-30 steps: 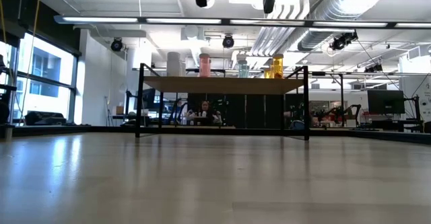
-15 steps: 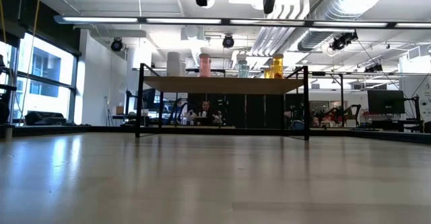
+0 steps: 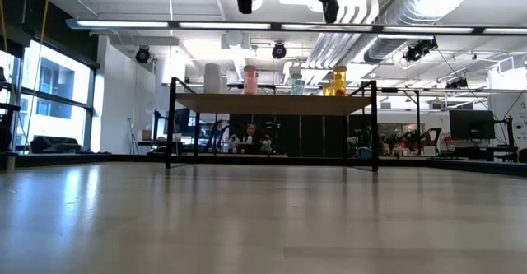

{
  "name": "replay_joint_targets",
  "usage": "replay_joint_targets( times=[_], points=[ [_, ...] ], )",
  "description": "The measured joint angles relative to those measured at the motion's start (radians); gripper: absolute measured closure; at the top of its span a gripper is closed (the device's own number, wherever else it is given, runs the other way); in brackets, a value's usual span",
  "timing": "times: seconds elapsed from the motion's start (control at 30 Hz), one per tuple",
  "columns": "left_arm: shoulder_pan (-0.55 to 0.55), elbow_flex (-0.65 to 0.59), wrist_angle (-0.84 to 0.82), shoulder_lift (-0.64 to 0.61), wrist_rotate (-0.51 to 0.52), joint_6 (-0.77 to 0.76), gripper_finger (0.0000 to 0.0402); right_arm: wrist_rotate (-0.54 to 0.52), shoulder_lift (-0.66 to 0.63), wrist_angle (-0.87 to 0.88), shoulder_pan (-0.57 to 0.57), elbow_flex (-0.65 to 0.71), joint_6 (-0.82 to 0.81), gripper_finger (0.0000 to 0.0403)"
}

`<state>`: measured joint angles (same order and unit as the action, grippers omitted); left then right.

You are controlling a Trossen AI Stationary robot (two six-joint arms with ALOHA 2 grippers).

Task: Pick and place medicine bottles onto shelf by color
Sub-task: Put the blue pill bottle on the shelf aligned with the other blue pill bottles

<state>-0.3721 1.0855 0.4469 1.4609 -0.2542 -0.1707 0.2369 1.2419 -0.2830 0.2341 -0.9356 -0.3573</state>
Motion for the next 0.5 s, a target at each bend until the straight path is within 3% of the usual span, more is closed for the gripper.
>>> replay_joint_targets(
  times=[0.17,0.37,0.5],
  points=[
    [0.000,0.000,-0.035,0.000,0.022,0.022,0.0310,-0.001,-0.019,0.181,0.050,0.001,0.000,0.0221],
    [0.000,0.000,-0.099,0.000,0.087,0.075,0.0310,-0.002,-0.060,0.369,0.146,0.001,0.019,0.0215],
    [0.003,0.000,-0.154,0.000,0.130,0.100,0.0310,-0.003,-0.106,0.366,0.206,0.001,0.062,0.0215]
  ],
)
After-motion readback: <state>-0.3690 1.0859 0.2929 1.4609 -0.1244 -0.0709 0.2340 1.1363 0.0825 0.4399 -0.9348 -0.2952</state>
